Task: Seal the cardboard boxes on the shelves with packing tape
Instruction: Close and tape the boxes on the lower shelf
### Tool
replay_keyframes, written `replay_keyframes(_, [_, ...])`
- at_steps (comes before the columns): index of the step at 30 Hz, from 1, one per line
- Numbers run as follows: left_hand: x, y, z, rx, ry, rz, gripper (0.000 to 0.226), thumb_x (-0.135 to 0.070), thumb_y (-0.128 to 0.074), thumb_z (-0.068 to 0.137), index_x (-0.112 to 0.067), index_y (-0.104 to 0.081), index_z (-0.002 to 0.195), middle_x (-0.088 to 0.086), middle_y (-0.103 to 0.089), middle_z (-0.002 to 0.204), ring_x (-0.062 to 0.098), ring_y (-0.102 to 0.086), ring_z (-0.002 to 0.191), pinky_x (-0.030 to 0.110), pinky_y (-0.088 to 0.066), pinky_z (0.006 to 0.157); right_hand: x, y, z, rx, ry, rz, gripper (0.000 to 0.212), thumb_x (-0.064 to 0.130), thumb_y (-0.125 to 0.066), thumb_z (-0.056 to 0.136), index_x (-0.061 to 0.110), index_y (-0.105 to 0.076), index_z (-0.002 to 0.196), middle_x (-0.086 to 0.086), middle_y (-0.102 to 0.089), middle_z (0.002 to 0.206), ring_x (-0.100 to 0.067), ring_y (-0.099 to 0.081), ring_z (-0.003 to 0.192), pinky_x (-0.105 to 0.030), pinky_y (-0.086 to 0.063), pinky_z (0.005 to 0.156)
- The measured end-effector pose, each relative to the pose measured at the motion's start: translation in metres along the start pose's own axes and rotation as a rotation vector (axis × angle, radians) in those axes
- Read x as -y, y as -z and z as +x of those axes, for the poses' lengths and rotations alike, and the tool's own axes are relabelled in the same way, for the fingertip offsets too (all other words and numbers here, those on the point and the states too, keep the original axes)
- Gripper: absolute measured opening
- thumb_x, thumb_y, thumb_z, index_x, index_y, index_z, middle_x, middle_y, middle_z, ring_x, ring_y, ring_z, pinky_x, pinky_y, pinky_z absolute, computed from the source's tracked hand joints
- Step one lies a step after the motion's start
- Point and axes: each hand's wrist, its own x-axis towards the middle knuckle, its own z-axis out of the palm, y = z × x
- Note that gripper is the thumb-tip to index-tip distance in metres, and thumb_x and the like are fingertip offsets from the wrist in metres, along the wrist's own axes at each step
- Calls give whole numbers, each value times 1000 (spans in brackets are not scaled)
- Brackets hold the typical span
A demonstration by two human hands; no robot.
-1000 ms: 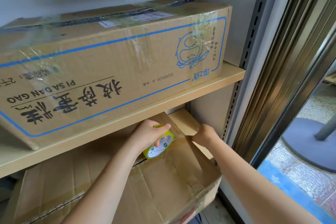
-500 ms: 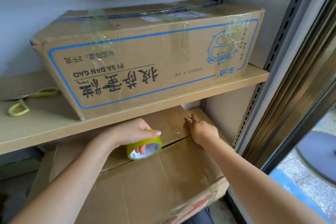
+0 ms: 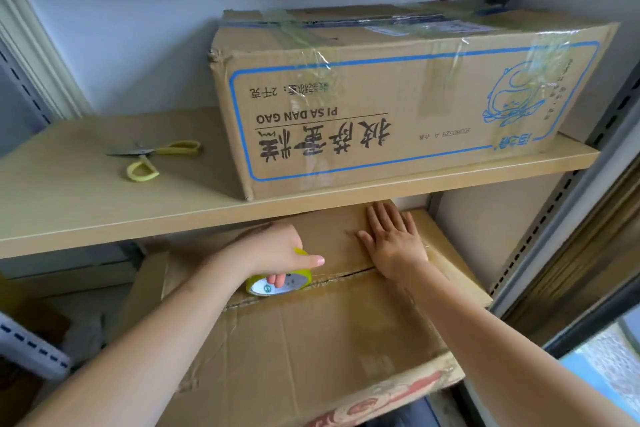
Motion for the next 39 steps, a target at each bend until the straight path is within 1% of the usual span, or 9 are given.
replay_keyframes(5, [51, 6, -19, 5, -210, -372, 47, -48, -58, 95, -13, -51, 64, -3, -36, 64, 10, -35, 62, 31, -27, 63, 4, -3, 0, -36, 52, -40, 75, 57, 11, 93, 18, 2, 158, -1, 5, 165, -16, 11, 152, -37, 10, 122])
replay_keyframes(7, [58, -4, -25, -63, -265, -436, 45, -46, -58, 96, -20, -45, 61, -6, -32, 63, 8, -31, 61, 29, -24, 59, 15, -1, 2, -9, 73, 8, 68, 52, -1, 101, 15, -2, 158, -1, 2, 165, -15, 8, 152, -35, 8, 123])
replay_keyframes(9, [53, -14, -27, -133, -277, -469, 46, -56, -55, 89, -21, -43, 61, -7, -33, 61, 8, -32, 59, 28, -26, 57, 43, 1, 1, 35, 74, 97, 64, 50, -12, 105, 14, -6, 158, -3, 2, 165, -16, 7, 152, -35, 7, 123])
replay_keyframes(11, [49, -23, -28, -132, -233, -505, 48, -63, -51, 87, -21, -52, 64, -3, -47, 57, 10, -45, 55, 27, -35, 56, 75, -6, -4, 32, 123, 130, 74, 59, 1, 98, 17, -5, 158, 0, 6, 165, -15, 10, 152, -36, 9, 122])
replay_keyframes(15, [49, -30, -32, -149, -154, -416, 51, -58, -49, 97, -19, -53, 64, -1, -55, 50, 12, -49, 50, 27, -39, 57, 92, -25, -6, -17, 196, 70, 104, 69, 36, 71, 21, 3, 157, 4, 11, 164, -14, 15, 151, -35, 12, 121])
replay_keyframes(19, [68, -2, -50, -221, -30, -161, 59, -60, -52, 94, -18, -38, 54, -3, -47, 41, 12, -49, 44, 29, -33, 51, 89, -24, -7, -14, 207, 54, 90, 66, 24, 81, 22, 5, 157, 4, 14, 164, -15, 18, 150, -36, 12, 122])
replay_keyframes(26, [73, -6, -64, -309, 81, 51, 50, -56, -51, 90, -16, -50, 59, -1, -59, 45, 13, -46, 44, 28, -40, 56, 118, -5, 2, 73, 139, 156, 60, 42, -21, 106, 16, -9, 158, 0, 2, 166, -17, 5, 152, -38, 3, 123])
replay_keyframes(35, [91, 4, -80, -94, 3, -229, 42, -51, -55, 95, -15, -63, 75, 4, -71, 63, 9, -60, 55, 29, -47, 64, 154, -31, -8, -29, 228, 73, 91, 60, 21, 77, 22, 3, 157, 4, 12, 164, -16, 14, 151, -39, 10, 121])
replay_keyframes(39, [114, 21, -103, -219, 125, 71, 56, -59, -53, 93, -11, -60, 66, 1, -63, 47, 7, -50, 42, 24, -40, 52, 155, -29, -10, -25, 245, 60, 77, 61, 12, 91, 22, 6, 157, 4, 14, 164, -15, 17, 150, -39, 11, 122])
